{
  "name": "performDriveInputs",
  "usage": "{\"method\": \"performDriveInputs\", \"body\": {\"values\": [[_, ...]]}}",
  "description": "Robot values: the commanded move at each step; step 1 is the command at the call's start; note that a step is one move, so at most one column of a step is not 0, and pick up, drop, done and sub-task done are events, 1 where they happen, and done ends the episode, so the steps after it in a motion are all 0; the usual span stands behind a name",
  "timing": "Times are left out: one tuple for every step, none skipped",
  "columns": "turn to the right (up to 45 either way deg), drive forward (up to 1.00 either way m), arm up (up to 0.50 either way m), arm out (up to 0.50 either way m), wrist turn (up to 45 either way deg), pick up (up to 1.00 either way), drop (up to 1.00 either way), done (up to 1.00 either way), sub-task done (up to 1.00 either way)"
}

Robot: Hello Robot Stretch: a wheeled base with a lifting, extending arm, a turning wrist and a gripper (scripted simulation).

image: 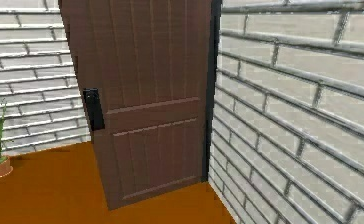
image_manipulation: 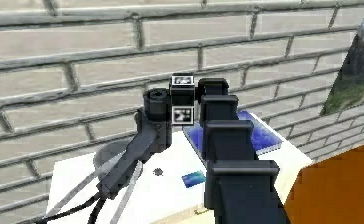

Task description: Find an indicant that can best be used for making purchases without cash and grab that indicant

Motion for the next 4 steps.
{"method": "performDriveInputs", "body": {"values": [[0.0, 0.0, 0.0, 0.0, 45.0, 0.0, 0.0, 0.0, 0.0], [0.0, 0.0, 0.0, 0.0, 45.0, 0.0, 0.0, 0.0, 0.0], [0.0, 0.0, 0.0, 0.0, 45.0, 0.0, 0.0, 0.0, 0.0], [0.0, 0.0, 0.0, 0.0, 12.0, 0.0, 0.0, 0.0, 0.0]]}}
